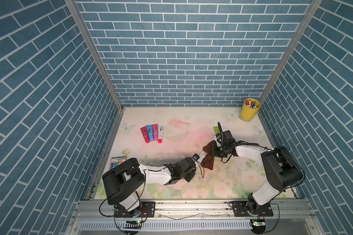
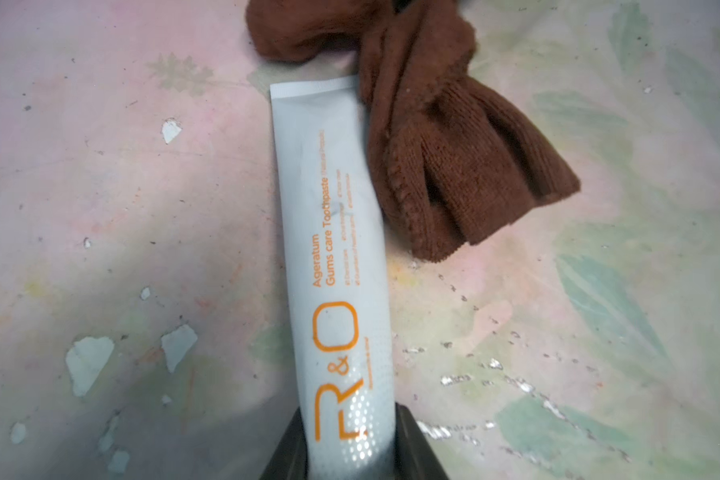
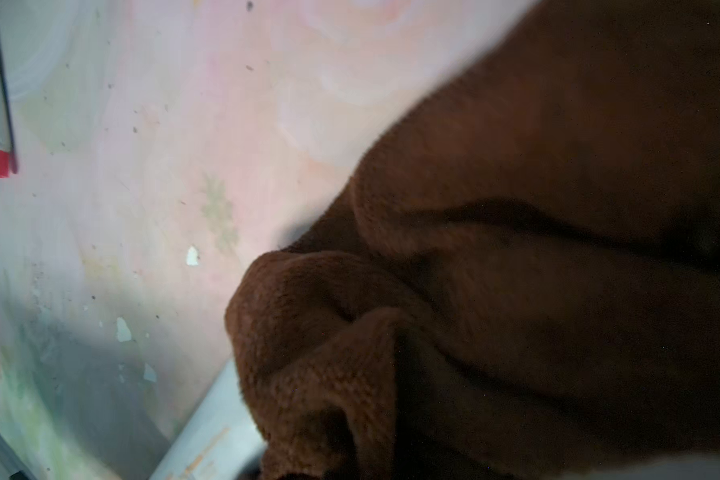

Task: Wipe the surface of the toothpaste tube
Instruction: Wipe the dirt from the toothpaste tube, then adjust the toothpaste at the center of the board.

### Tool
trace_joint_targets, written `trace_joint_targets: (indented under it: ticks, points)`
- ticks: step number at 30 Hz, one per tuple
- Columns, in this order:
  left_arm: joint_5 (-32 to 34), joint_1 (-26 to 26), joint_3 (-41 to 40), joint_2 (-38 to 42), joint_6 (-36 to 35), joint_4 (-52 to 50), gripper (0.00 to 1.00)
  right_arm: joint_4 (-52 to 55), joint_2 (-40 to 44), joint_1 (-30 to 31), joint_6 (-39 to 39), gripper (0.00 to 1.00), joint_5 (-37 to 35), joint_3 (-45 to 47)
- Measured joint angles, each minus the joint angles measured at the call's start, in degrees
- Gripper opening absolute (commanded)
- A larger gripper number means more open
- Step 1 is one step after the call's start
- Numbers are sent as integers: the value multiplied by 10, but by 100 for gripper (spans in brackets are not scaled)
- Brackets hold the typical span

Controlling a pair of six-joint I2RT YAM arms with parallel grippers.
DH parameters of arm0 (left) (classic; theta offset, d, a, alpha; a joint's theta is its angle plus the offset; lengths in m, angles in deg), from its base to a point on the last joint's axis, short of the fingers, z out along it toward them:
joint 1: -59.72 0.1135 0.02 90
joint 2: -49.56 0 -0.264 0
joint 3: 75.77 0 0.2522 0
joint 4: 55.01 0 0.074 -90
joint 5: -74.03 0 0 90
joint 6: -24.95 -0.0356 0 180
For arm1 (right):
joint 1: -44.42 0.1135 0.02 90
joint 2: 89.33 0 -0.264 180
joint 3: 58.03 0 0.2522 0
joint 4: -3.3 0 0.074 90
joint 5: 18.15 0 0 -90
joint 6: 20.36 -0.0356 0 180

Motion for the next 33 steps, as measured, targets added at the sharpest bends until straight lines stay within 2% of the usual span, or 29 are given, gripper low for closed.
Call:
trace_joint_targets:
  ticks: [6, 9, 15, 19, 24, 27, 29, 33]
  points:
    - [9, -2, 24, -16, 41, -17, 2, 46, 106, 58, -2, 0, -28, 65]
    - [14, -2, 59, -44, 66, -28, 15, 63, 142, 88, -2, 0, -34, 90]
    - [15, -2, 93, -66, 112, -41, 46, 106, 192, 92, -2, 0, -62, 125]
    - [13, -3, 105, -65, 131, -58, 56, 130, 220, 92, -2, 0, -84, 126]
    - [11, 0, 110, -30, 132, -95, 56, 152, 247, 88, -1, 0, -107, 127]
    - [-7, 14, 123, 0, 123, -108, 47, 153, 261, 83, 0, 0, -111, 130]
    - [-35, 41, 134, 12, 113, -107, 45, 153, 264, 81, 1, 0, -110, 134]
    - [-136, 126, 156, -3, 90, -92, 45, 152, 263, 79, 2, 0, -98, 137]
